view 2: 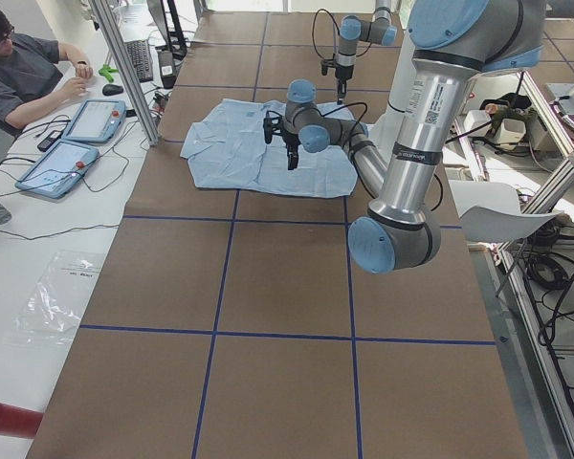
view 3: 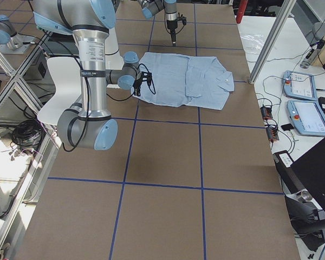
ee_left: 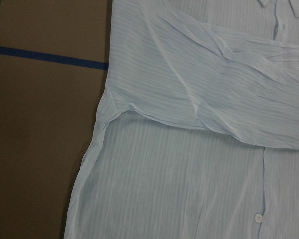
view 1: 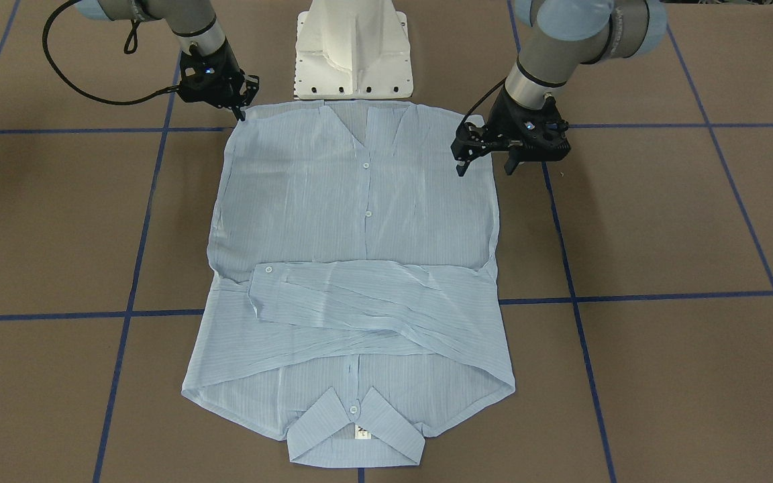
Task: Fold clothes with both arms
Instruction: 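Lower the left gripper to the hem corner while the right gripper grasps the other corner, then grasp both hem corners nearest the robot with both grippers, then lift the hem with both grippers and fold it toward the collar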
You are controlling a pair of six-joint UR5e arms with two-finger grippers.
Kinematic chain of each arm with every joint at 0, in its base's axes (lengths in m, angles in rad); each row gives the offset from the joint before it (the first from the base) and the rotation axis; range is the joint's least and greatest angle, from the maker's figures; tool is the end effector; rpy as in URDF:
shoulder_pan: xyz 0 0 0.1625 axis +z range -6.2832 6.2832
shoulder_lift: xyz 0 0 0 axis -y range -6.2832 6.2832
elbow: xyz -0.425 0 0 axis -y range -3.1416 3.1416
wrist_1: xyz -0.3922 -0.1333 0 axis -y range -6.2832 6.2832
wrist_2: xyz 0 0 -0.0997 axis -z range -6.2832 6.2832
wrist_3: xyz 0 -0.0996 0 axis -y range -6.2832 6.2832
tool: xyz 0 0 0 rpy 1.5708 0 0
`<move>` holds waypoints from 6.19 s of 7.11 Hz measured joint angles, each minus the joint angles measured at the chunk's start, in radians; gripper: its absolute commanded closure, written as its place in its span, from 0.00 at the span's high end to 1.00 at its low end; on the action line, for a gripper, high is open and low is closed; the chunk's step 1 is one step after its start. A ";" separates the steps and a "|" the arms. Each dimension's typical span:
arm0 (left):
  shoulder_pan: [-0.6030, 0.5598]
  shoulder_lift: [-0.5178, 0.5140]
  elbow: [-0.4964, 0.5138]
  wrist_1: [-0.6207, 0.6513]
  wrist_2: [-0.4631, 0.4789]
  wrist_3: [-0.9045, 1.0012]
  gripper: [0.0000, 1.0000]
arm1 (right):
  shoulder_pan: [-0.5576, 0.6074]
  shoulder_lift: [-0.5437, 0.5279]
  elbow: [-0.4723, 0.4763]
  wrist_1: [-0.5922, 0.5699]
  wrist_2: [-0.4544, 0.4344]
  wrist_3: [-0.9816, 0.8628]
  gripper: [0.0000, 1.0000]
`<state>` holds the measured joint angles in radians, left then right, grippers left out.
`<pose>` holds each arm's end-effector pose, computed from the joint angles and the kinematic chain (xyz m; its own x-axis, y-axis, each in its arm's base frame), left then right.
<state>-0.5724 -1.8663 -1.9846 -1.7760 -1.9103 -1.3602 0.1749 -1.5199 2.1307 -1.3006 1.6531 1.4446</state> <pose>0.4137 -0.3857 0.2920 0.5620 -0.1276 -0.8172 0.1753 0.9840 -0.0331 -0.4538 -0.2072 0.3483 0.6357 -0.0151 0.7718 -0.0312 0.9985 0.0452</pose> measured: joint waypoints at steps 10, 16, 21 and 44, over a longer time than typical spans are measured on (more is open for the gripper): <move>0.321 0.170 -0.051 0.001 0.080 -0.172 0.65 | 0.009 0.013 -0.001 0.003 -0.026 -0.013 0.00; 0.322 0.174 -0.042 0.001 0.080 -0.168 0.31 | 0.015 0.012 -0.001 0.003 -0.024 -0.015 0.00; 0.320 0.173 -0.048 0.002 0.100 -0.171 0.00 | 0.019 0.012 -0.002 0.003 -0.023 -0.015 0.00; -0.271 -0.148 0.139 -0.012 -0.086 0.062 0.00 | 0.667 0.393 -0.340 -0.008 0.392 -0.216 0.00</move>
<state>-0.8432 -2.0140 -1.8460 -1.7877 -1.9958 -1.2986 0.8424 -1.1267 1.7910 -1.3088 2.0455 1.2290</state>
